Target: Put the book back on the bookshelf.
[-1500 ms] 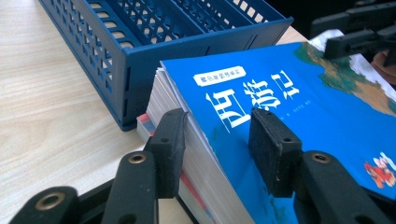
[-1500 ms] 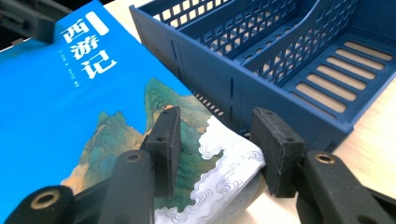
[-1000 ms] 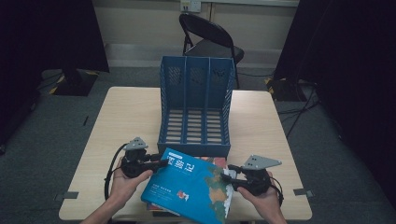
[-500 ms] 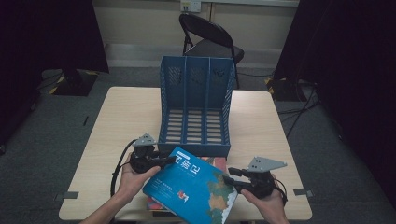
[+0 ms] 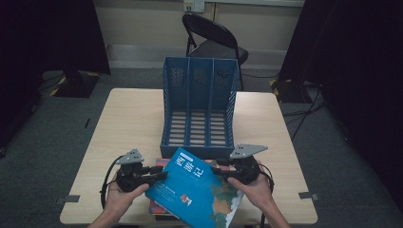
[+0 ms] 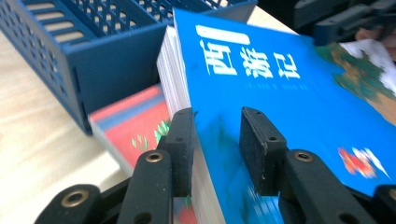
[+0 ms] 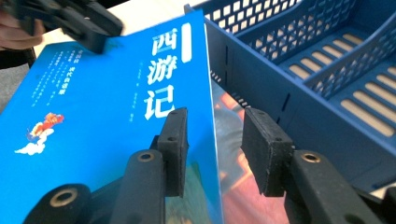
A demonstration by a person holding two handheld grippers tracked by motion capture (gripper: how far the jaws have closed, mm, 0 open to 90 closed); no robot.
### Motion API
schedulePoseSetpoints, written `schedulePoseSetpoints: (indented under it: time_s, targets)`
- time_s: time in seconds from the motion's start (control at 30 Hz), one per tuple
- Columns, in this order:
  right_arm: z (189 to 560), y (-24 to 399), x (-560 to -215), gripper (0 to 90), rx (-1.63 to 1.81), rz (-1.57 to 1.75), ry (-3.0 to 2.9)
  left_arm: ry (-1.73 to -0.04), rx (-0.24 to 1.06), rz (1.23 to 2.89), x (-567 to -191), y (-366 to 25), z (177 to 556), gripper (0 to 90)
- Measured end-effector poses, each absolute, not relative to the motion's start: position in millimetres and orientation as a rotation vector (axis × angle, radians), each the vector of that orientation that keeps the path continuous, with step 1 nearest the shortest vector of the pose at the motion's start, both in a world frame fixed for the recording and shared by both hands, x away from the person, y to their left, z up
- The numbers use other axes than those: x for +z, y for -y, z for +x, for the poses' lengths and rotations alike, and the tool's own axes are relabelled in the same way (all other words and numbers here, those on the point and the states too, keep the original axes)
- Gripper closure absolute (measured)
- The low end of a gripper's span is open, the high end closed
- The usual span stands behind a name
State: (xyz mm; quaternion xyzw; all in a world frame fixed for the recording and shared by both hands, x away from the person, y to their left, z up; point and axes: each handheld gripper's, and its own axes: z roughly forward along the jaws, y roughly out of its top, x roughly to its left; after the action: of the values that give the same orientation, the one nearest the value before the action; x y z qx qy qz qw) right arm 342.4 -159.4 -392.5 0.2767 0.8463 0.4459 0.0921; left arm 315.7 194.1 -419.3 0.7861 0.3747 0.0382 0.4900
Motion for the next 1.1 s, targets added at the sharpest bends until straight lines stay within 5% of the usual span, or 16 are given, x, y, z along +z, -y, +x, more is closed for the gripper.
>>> schedulePoseSetpoints:
  time_s: [0.47, 0.7, 1.1]
  targets:
    - [344, 163, -405, 63.6, 1.343, 0.883, -2.573, -0.878, 0.081, 1.91, -421, -222, 268, 59.2]
    - [343, 165, -405, 63.8, 1.338, 0.891, -2.574, -0.88, 0.074, 1.933, -429, -224, 259, 52.0]
    - [336, 167, -402, 69.2, 1.294, 0.876, -2.61, -0.867, 0.095, 1.936, -431, -223, 268, 53.0]
